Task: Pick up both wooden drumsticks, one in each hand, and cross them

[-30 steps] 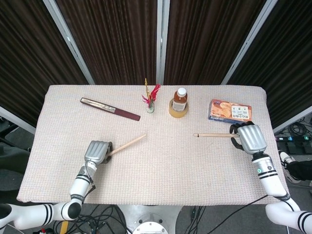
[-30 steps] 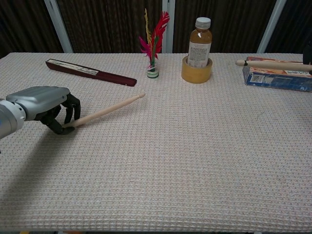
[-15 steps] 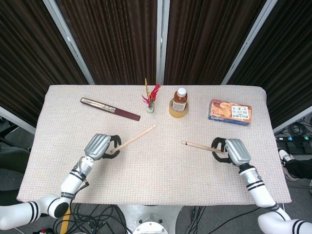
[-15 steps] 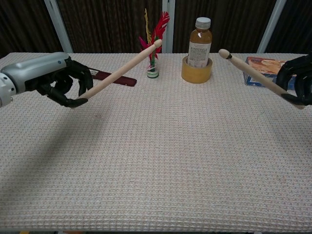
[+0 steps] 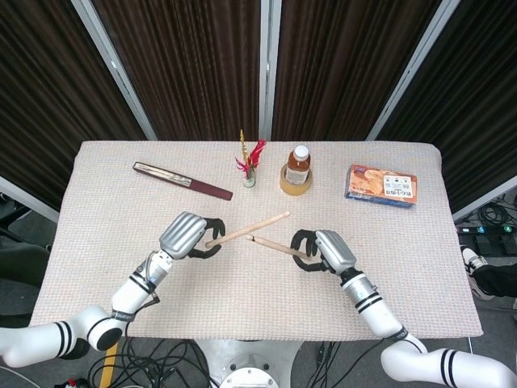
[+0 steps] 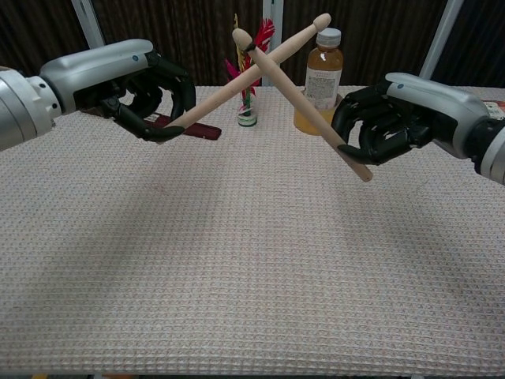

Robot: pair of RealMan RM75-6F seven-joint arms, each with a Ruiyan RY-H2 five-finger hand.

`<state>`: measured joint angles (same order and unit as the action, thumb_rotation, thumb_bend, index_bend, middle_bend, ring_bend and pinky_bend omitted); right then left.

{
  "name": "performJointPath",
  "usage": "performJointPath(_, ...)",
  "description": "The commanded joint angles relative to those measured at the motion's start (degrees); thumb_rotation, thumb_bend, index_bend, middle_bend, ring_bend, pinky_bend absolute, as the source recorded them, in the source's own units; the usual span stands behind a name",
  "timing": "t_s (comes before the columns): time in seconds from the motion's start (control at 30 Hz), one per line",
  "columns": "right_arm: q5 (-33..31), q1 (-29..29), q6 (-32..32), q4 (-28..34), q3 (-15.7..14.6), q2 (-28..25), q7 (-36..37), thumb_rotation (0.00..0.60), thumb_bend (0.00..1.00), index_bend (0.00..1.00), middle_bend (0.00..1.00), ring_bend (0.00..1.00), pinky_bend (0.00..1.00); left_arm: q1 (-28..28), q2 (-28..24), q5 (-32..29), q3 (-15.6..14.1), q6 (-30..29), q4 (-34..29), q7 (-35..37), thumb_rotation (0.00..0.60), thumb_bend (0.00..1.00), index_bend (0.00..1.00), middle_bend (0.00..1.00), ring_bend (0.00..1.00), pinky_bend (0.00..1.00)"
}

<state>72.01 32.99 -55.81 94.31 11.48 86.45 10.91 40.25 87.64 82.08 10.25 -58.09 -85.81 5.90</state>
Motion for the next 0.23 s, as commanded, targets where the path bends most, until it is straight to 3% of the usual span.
performJointPath(0.03,-2.8,1.5,0.2,0.8,1.7,2.5,-2.6,0.600,0.74,0.82,0.71,0.61,0.60,0.3,0.0,0.2,0.1,-0.1,0.0,0.4,0.600,0.54,0.63,0.72,0.76,0.80)
performJointPath(0.23,-6.1,2.8,-0.1,0.8,3.0,5.5,-4.9,0.600,0.75,0.82,0.71,0.61,0.61,1.1,0.0,0.6,0.0,0.0,-0.2,0.6,0.600,0.54,0.63,0.72,0.76,0.79)
